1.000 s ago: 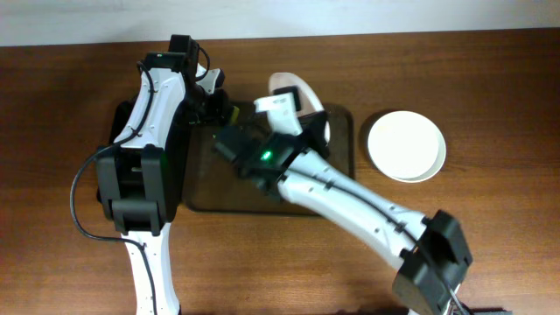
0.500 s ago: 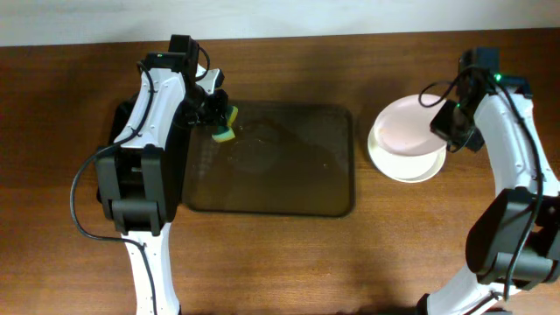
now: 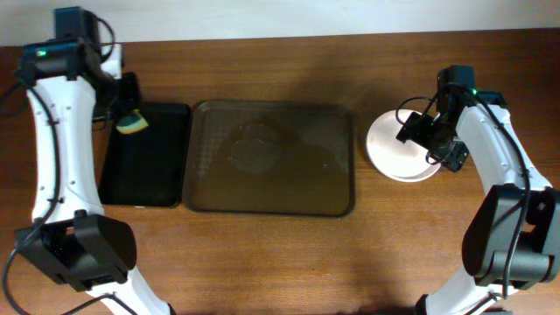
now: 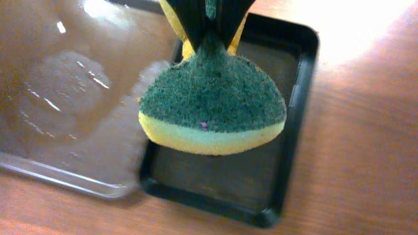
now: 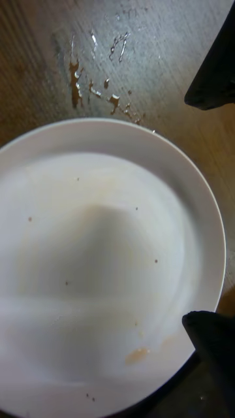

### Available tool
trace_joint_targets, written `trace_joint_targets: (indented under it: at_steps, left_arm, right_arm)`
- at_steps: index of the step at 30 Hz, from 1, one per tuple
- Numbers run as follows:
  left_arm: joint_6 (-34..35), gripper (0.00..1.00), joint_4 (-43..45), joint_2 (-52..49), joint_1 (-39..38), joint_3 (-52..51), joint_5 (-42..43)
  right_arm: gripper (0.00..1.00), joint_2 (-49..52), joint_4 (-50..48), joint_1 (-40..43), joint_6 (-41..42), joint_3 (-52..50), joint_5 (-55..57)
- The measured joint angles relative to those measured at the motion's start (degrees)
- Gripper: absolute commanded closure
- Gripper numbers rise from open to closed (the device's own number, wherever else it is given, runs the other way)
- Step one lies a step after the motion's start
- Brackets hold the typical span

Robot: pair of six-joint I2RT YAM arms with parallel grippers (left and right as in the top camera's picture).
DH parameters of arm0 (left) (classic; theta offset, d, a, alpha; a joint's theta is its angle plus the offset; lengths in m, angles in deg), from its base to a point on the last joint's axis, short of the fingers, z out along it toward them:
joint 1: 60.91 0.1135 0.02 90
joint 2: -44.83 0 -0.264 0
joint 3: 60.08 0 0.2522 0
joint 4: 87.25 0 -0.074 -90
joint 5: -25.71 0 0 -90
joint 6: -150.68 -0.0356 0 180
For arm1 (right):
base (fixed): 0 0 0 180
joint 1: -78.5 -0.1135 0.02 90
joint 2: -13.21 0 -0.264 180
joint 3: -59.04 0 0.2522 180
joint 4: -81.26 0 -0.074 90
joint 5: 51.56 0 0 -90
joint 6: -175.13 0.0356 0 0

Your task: Clean dirty plates on tray and stack at the side

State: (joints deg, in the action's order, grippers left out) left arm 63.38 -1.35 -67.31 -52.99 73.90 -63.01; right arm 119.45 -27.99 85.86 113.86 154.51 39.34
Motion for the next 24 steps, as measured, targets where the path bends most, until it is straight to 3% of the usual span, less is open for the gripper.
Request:
trace_joint_targets:
  at_steps: [1, 2, 3, 11, 17, 24]
  left_arm:
    - [0.2, 0.70, 1.7, 0.0, 1.6, -0.9, -0.9]
    - [0.1, 0.30, 3.1, -0.3, 1.8, -2.8, -1.4]
    - [0.3, 0.01, 4.1, -0.6, 1.6, -4.7, -1.4]
    - [0.8, 0.01, 3.5, -1.1, 0.2, -6.9, 1.2]
    - [0.8, 0.01, 1.5, 8.0, 0.2, -2.2, 3.0]
    - [0.8, 0.01, 1.4, 11.4, -0.1, -1.4, 3.2]
  right_arm:
    - [0.02, 0.0, -0.2, -0.3, 0.0, 0.0, 0.0]
    - [0.02, 0.0, -0.1, -0.3, 0.0, 0.0, -0.2]
    - [0.02, 0.0, 0.0, -0.3, 0.0, 0.0, -0.2]
    - [0.02, -3.5, 8.0, -0.3, -2.2, 6.3, -0.4]
    - [0.02, -20.3, 16.2, -0.3, -4.1, 20.0, -0.4]
    - [0.02, -38.9, 20.0, -0.3, -4.5, 22.1, -0.4]
